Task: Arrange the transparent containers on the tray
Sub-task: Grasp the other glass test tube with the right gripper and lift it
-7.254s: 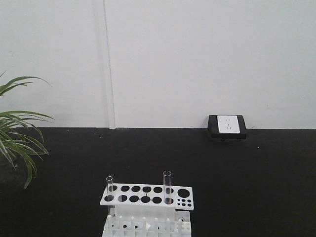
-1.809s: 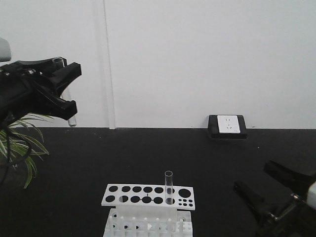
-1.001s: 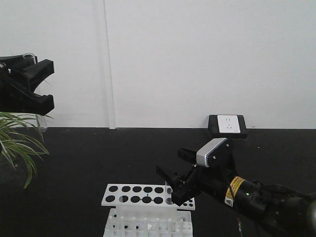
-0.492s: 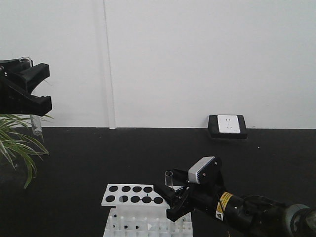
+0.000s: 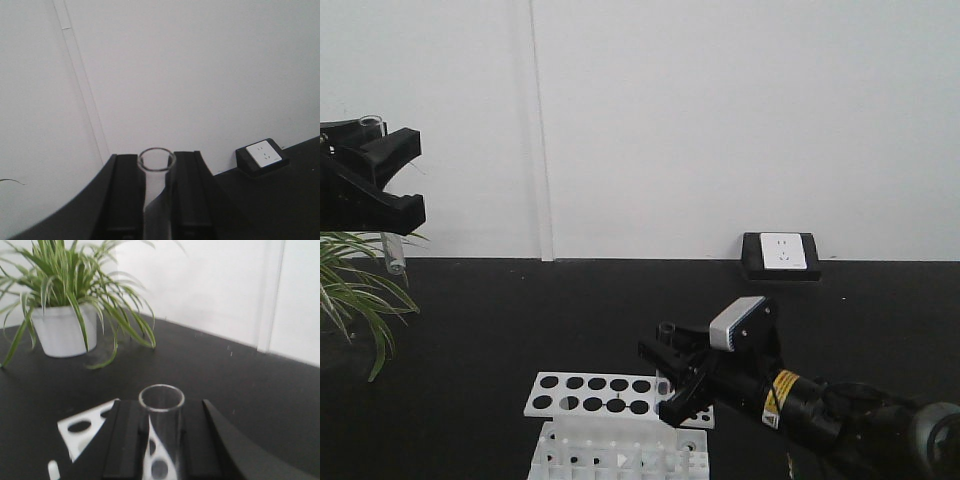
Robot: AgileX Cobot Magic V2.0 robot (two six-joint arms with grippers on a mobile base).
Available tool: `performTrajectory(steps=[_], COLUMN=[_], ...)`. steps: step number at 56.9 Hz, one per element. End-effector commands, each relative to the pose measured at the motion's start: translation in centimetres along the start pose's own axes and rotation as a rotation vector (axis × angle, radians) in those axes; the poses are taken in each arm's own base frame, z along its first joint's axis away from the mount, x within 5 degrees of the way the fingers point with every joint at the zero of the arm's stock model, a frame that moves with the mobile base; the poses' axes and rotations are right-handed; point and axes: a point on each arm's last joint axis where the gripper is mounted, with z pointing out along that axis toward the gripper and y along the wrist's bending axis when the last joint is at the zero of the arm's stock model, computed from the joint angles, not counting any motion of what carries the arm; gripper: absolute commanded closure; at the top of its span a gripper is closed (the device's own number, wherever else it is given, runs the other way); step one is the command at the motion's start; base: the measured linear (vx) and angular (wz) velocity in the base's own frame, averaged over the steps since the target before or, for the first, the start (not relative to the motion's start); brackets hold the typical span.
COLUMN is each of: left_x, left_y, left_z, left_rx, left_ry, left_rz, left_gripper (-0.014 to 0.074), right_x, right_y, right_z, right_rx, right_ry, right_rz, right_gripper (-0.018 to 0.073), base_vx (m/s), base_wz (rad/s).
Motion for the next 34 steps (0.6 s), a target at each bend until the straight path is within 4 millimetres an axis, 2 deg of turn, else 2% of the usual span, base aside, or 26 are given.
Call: performTrajectory(steps=[1,8,16,26,34], left_x=[-2.2,-2.2,-2.1,-1.6,-1.3], left_y=[-0.3,-0.2,-0.1,0.4,0.7], left_z=[-0.8,-0.8,-0.8,-0.8,-0.8], left_rx=[0.027,0.026,0.015,-0.043,-0.078], left_ry=[-0.087,-0.086,-0.076,-0.024,0.008], left_rz=[-0.018,-0.018,-0.018,-0.028,-0.032], left_gripper=[0.0605,0.0605,0.0605,0.0605,0.0605], right_x=[-6.7,-11.0,-14.8,-18.2,-20.0], right_y=[0.6,1.1,1.9,3.3,4.2], right_z=[-0.8,-2.0,-4.2,-6.9,-8.6], right_rx=[-0.006,0.049,0.136,0.201,0.229], right_ry=[-0.183,-0.207,-0.196,-0.164,-0.17], right_rz=[-0.077,-0.103,-0.141,-0.185,-0.17], right_gripper=[0.0572,0.0572,0.0571,0.0571,0.0571], base_vx=[0.0,0.0,0.0,0.0,0.0], base_wz=[0.0,0.0,0.0,0.0,0.0])
